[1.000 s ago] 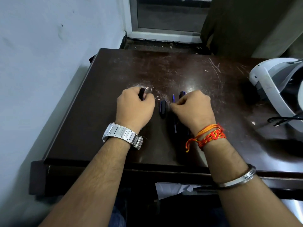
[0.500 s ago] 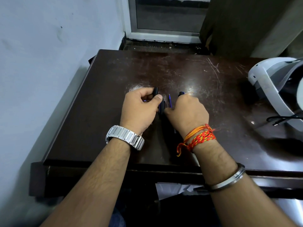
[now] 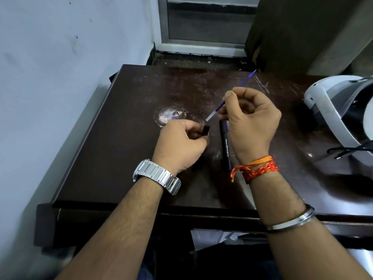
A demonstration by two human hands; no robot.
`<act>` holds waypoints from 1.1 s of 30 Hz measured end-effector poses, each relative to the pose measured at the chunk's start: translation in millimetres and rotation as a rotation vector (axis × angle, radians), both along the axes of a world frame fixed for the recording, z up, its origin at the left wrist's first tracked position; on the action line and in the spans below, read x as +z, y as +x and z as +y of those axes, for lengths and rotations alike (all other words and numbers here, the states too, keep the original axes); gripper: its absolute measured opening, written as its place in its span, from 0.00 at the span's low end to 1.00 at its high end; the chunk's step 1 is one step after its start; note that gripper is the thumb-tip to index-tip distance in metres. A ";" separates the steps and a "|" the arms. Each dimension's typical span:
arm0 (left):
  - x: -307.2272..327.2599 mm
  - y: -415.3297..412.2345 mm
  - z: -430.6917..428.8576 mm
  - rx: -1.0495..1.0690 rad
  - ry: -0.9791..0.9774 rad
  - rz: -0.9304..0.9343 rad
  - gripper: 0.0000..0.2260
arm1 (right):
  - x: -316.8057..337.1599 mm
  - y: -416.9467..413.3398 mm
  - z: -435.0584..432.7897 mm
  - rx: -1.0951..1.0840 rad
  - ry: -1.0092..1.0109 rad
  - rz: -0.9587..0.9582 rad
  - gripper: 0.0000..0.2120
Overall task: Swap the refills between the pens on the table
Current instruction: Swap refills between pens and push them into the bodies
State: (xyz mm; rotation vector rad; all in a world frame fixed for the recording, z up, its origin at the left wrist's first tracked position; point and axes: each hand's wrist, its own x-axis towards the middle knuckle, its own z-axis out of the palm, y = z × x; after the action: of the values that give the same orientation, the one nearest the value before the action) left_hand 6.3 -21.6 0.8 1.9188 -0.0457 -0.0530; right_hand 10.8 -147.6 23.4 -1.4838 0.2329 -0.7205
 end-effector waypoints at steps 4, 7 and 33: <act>0.2 -0.1 0.2 -0.011 0.016 -0.019 0.04 | -3.7 0.1 1.5 -0.026 -0.117 -0.040 0.03; 1.4 -1.0 -0.2 -0.005 0.020 -0.035 0.05 | -8.0 -0.4 2.3 -0.023 -0.280 -0.030 0.03; 5.0 9.5 13.6 0.302 -0.144 -0.173 0.03 | -10.8 -7.3 -0.2 0.018 -0.499 -0.145 0.11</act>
State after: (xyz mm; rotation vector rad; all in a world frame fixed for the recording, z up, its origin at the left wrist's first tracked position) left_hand 15.8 -8.0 5.8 1.7629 0.1211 0.3114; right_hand 3.5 -147.8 12.6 -1.8897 -0.0807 -0.9103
